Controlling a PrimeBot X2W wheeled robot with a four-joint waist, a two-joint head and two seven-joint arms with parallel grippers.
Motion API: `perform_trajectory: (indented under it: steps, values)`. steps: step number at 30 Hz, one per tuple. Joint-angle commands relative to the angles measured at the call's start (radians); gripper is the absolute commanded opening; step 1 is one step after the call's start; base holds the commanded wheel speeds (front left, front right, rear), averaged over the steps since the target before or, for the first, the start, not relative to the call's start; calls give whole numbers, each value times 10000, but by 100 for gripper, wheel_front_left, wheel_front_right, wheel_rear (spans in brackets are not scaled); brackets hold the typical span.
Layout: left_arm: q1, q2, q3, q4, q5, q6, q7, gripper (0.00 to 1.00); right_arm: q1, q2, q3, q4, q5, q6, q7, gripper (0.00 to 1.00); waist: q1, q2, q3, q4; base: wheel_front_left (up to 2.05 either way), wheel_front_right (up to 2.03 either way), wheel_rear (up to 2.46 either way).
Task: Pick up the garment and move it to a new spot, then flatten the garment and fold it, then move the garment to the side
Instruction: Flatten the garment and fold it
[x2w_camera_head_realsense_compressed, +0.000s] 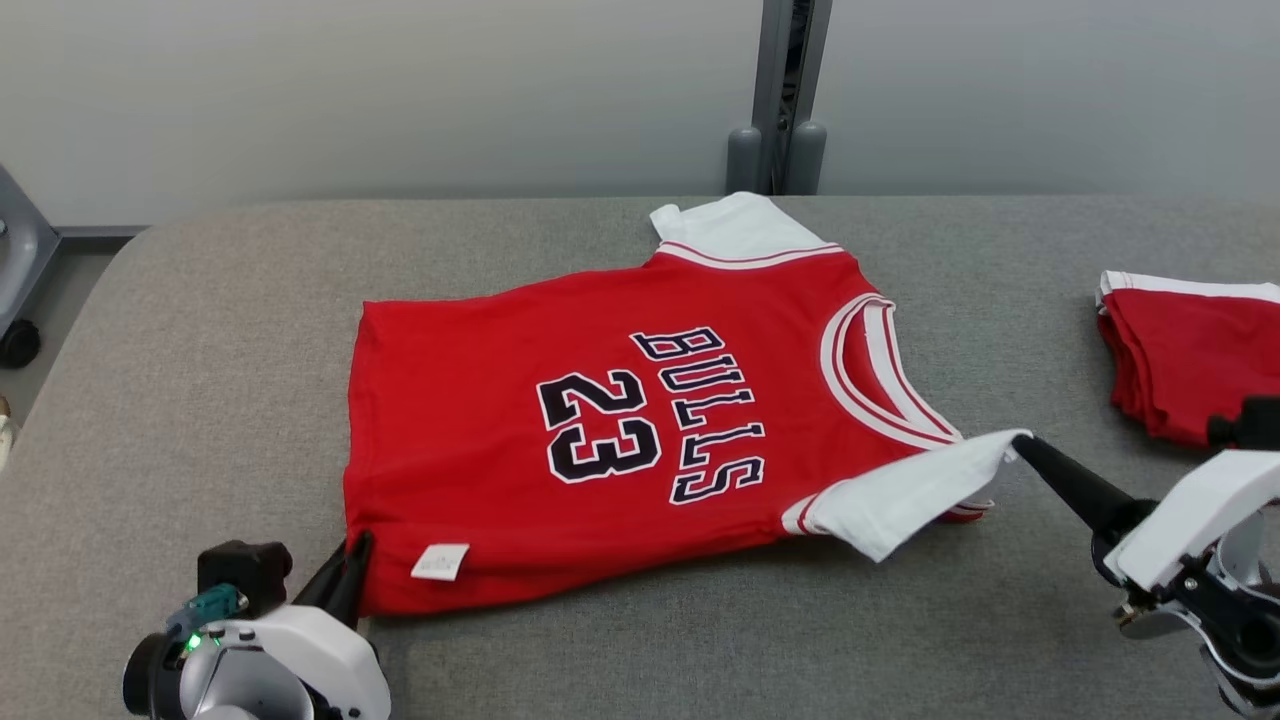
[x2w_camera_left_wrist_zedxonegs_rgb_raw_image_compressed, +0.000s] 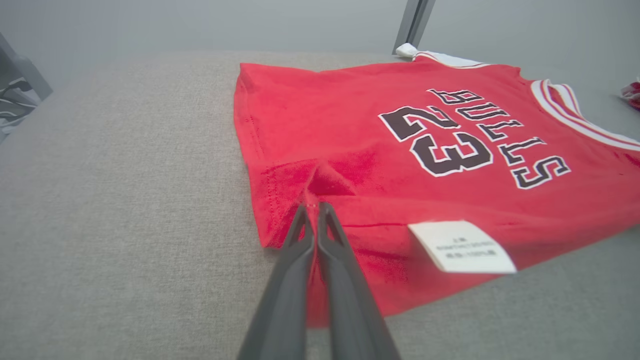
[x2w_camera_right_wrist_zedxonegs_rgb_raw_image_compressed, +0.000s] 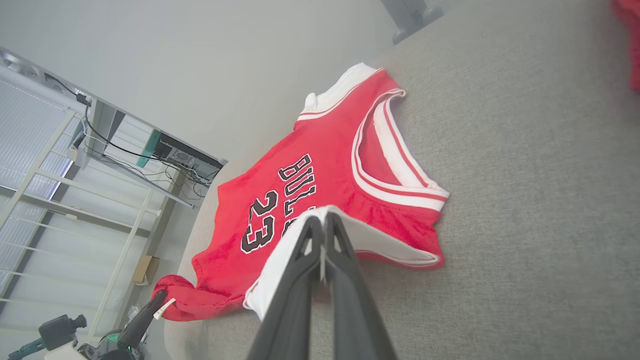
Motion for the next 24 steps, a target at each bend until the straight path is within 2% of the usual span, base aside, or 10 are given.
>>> perform_trajectory:
  steps: [1,10,24]
  values:
    - [-325,4,101,121,-93,60,-80,0,-295,86,-65,175,-114,5,72,0,0,-1,249,44,0,0,0]
    - [-1965,-530,137,1638,-293,-41,-404,0,-2326,1021,-280,2012,-884,5,170,0,0,-1,952,299,0,0,0]
    - [-3597,-1029,-18,3789,-317,-273,-1114,0,-4370,1621,-182,4597,-1903,5,297,0,0,-1,1703,644,0,0,0]
